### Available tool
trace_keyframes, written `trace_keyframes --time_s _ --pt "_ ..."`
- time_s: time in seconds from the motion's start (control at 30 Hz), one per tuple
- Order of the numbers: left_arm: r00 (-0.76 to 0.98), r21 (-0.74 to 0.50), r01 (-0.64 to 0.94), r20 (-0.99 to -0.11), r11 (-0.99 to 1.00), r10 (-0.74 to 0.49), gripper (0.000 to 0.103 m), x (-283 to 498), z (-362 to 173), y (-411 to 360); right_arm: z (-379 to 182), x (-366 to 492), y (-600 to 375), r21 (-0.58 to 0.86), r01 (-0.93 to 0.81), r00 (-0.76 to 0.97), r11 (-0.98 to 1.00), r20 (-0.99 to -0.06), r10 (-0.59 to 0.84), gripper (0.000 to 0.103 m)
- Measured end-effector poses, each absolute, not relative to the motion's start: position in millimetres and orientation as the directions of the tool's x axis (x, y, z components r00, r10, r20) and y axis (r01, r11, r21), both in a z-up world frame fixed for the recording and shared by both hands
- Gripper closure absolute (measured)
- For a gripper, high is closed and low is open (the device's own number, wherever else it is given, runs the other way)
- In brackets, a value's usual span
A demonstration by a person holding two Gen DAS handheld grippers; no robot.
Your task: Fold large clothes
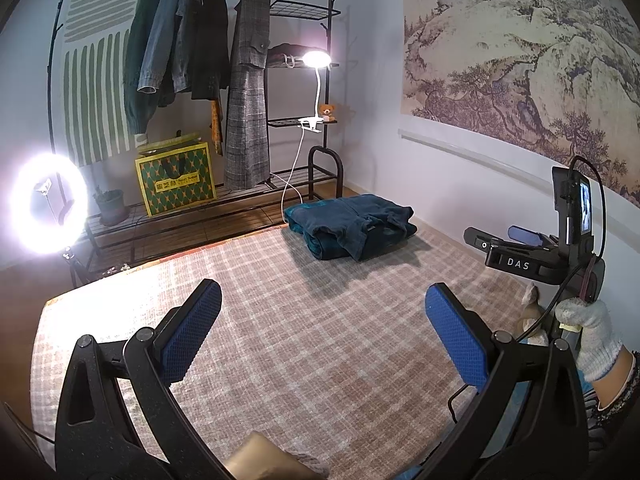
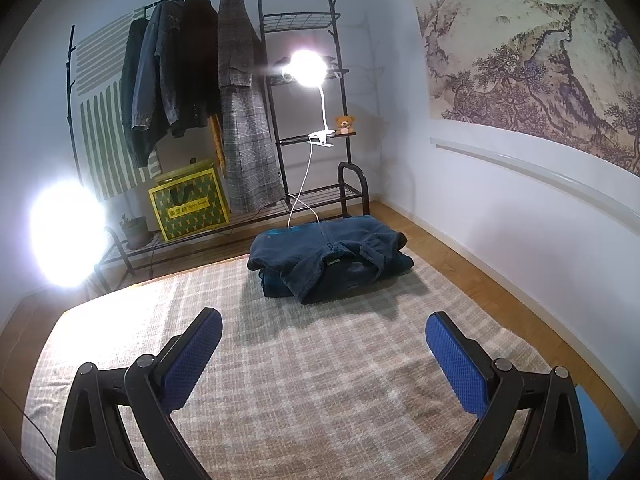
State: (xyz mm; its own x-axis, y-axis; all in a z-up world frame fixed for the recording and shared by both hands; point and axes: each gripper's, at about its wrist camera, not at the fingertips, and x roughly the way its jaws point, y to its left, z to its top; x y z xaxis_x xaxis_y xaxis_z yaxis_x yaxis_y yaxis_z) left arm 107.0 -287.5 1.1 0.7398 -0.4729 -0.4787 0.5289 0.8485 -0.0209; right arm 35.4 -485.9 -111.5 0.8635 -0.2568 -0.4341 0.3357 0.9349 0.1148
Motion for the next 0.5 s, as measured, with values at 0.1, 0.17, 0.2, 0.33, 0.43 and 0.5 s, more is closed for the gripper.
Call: trace_keyframes --time_s 0.1,0.17,0.2,0.33,0.43,0.5 --pt "0.739 -0.021 0.53 -0.48 0.848 -0.473 0.0 107.0 0.8 -287.5 -111.5 35.7 -485.6 0.114 0.336 0.863 0.935 -0.434 -0.257 0.0" --pt "0.739 -0.024 0.528 -0.48 0.849 -0.473 0.0 106.8 1.2 -287.1 -111.4 35.6 -485.6 0.113 0.336 0.863 0.935 -0.434 -0.257 0.0" --pt "0.738 -0.027 0.529 -0.48 0.848 -0.475 0.0 107.2 0.8 -287.1 -111.5 35.7 -485.6 0.115 0.335 0.863 0.935 -0.435 -0.256 0.0" --pt "0.758 -0.019 0.512 -0.461 0.859 -0.462 0.0 101.1 5.1 -287.4 -112.4 36.2 -484.9 0.111 0.333 0.862 0.937 -0.439 -0.254 0.0" --pt "0.763 -0.017 0.506 -0.458 0.863 -0.456 0.0 99.0 7.9 -288.4 -113.6 36.2 -483.8 0.103 0.329 0.862 0.939 -0.438 -0.254 0.0" --pt "0.769 -0.015 0.497 -0.456 0.868 -0.448 0.0 97.7 8.0 -289.1 -114.1 36.1 -483.6 0.101 0.326 0.863 0.94 -0.438 -0.253 0.0"
